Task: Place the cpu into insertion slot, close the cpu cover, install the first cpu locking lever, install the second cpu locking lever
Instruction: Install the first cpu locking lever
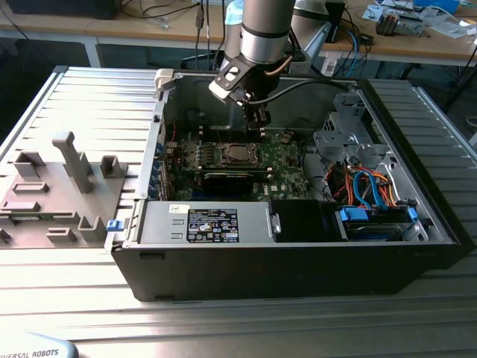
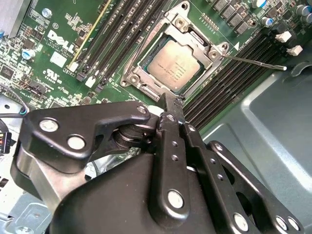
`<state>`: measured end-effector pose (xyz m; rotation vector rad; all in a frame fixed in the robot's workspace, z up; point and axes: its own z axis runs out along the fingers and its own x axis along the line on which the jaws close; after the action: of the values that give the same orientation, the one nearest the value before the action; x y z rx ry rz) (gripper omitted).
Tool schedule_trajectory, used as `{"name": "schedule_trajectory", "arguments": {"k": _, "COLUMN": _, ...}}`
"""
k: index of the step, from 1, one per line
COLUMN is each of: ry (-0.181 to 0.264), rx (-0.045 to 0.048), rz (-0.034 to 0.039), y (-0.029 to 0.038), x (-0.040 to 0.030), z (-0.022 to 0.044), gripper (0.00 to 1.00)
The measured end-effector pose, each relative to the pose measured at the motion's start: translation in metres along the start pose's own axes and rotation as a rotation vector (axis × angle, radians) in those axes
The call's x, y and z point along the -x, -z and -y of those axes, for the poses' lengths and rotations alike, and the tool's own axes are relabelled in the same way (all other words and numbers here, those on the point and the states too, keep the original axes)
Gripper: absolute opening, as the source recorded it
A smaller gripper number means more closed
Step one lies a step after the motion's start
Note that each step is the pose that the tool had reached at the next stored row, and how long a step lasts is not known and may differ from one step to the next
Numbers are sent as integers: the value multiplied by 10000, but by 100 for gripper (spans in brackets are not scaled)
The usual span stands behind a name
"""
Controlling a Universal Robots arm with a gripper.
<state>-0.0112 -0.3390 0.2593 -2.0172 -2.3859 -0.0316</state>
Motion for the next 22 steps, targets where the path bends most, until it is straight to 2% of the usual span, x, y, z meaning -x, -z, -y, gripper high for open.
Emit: {"name": "schedule_trajectory", "arguments": {"k": 22, "ry": 601, "rx": -16, "rz": -3, "y": 0, "x": 0, "z": 0, "gripper": 11}}
